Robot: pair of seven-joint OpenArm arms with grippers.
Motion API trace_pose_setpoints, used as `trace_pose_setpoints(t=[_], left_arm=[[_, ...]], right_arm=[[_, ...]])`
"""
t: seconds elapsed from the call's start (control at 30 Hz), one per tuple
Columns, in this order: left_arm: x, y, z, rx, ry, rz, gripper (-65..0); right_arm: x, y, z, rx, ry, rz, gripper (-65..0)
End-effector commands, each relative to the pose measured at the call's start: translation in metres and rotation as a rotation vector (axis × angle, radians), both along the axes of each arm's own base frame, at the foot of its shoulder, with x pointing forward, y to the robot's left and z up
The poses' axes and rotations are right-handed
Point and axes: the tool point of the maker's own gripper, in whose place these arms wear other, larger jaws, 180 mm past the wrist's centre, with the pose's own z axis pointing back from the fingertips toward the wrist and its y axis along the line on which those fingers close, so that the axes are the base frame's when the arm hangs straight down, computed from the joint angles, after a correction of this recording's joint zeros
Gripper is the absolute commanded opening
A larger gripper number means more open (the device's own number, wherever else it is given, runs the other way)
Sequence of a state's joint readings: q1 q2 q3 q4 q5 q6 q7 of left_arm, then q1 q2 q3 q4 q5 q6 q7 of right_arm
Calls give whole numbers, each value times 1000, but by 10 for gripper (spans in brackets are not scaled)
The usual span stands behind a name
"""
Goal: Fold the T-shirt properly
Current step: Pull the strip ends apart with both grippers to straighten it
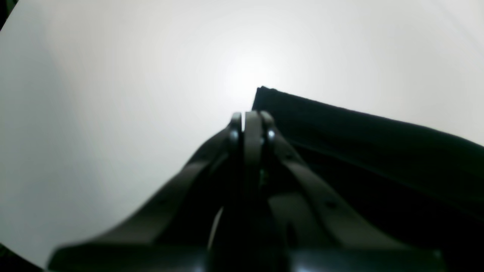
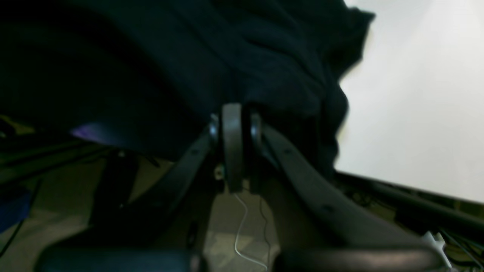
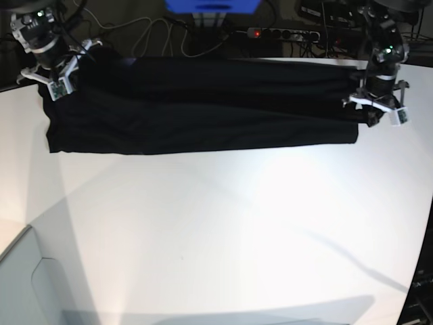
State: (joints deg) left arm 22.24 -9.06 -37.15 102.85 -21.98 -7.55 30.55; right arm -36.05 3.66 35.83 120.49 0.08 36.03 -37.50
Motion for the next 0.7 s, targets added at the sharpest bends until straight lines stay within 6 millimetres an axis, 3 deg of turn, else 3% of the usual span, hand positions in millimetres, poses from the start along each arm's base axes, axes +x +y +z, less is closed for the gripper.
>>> trace_pose_setpoints(t=[0.0, 0.13, 0.3, 0.67], left_arm=[[3, 14, 20, 48, -52, 22, -650], [-2, 32, 31, 78, -71, 67, -650], [-1, 32, 30, 75, -71, 67, -650], [-11, 30, -2, 23, -2, 78, -650]], right_arm=[[-1, 2, 6, -9, -11, 39, -648], [-7, 2, 5, -6, -7, 43, -648], [-9, 4, 4, 3, -5, 45, -648], [2, 3, 6, 0, -27, 44, -648]])
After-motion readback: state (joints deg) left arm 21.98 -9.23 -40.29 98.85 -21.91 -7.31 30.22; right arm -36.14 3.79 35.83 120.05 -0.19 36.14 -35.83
